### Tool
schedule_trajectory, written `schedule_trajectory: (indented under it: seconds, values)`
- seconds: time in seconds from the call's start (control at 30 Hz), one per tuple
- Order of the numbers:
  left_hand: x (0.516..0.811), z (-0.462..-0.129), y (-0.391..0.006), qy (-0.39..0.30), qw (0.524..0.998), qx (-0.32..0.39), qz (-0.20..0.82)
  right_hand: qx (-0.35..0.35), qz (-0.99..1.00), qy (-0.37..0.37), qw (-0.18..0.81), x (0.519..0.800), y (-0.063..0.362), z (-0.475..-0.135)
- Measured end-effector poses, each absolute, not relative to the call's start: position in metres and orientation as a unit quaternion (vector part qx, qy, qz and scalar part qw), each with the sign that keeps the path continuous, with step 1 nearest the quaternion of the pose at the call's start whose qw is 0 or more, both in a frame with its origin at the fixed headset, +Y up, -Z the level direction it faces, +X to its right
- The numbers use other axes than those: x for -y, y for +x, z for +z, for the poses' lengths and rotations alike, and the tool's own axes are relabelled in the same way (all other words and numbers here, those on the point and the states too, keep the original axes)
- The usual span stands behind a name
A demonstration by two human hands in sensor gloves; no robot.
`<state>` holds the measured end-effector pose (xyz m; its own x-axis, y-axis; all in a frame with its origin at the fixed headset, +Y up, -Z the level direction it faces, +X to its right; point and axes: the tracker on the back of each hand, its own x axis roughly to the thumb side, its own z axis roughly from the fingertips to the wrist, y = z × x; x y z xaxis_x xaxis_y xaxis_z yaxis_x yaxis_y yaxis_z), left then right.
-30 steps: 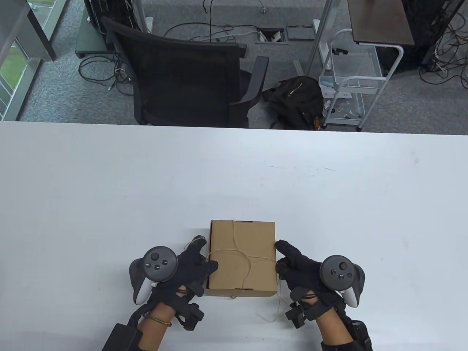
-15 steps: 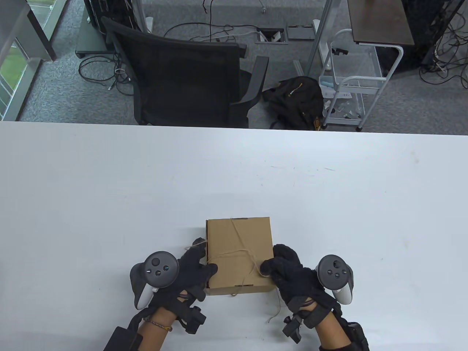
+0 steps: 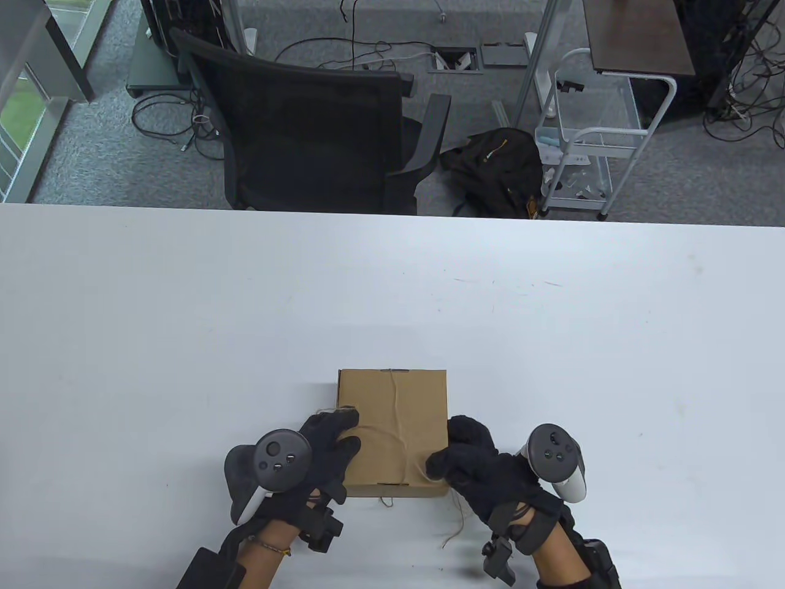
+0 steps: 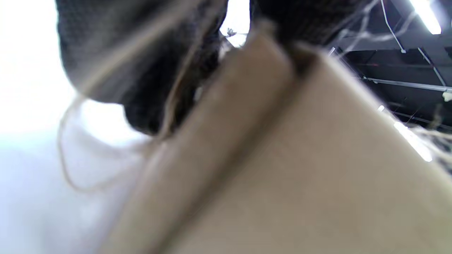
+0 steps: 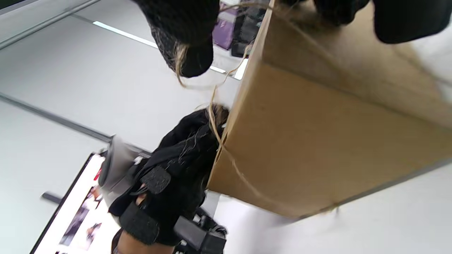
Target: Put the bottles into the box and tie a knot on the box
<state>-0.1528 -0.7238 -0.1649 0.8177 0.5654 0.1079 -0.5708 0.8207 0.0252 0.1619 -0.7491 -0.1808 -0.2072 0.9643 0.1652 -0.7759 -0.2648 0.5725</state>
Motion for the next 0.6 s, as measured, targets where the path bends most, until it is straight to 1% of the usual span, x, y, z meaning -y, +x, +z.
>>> schedule_trajectory:
  seconds: [0.03, 0.1, 0.13, 0.2, 0.27, 0.3, 0.37, 0.43, 0.5, 0.53, 0.6]
  values:
    - [0.721, -0.165, -0.153, 0.040, 0.958, 0.048, 0.281, -0.171, 0.753, 0.248, 0.585, 0.751, 0.165, -0.183]
    - [0.722, -0.165, -0.156, 0.036, 0.955, 0.046, 0.289, -0.128, 0.773, 0.195, 0.590, 0.750, 0.172, -0.185]
    - [0.722, -0.166, -0.159, 0.042, 0.950, 0.044, 0.305, -0.076, 0.789, 0.179, 0.583, 0.748, 0.176, -0.185]
    - [0.722, -0.166, -0.164, 0.043, 0.949, 0.043, 0.310, -0.002, 0.828, 0.146, 0.542, 0.743, 0.185, -0.186]
    - [0.722, -0.168, -0.170, 0.051, 0.943, 0.061, 0.323, 0.046, 0.833, 0.156, 0.529, 0.739, 0.189, -0.188]
    - [0.722, -0.169, -0.174, 0.055, 0.940, 0.057, 0.331, 0.050, 0.824, 0.163, 0.540, 0.739, 0.191, -0.189]
    - [0.721, -0.172, -0.179, 0.071, 0.932, 0.081, 0.347, 0.087, 0.809, 0.150, 0.561, 0.739, 0.196, -0.192]
    - [0.720, -0.173, -0.182, 0.071, 0.933, 0.072, 0.346, 0.082, 0.787, 0.159, 0.591, 0.742, 0.200, -0.197]
    - [0.721, -0.174, -0.185, 0.074, 0.938, 0.085, 0.328, 0.070, 0.784, 0.159, 0.596, 0.745, 0.203, -0.201]
    - [0.722, -0.174, -0.185, 0.080, 0.942, 0.081, 0.315, 0.082, 0.804, 0.171, 0.563, 0.743, 0.202, -0.202]
    - [0.723, -0.176, -0.187, 0.075, 0.948, 0.096, 0.293, 0.110, 0.872, 0.213, 0.427, 0.737, 0.196, -0.202]
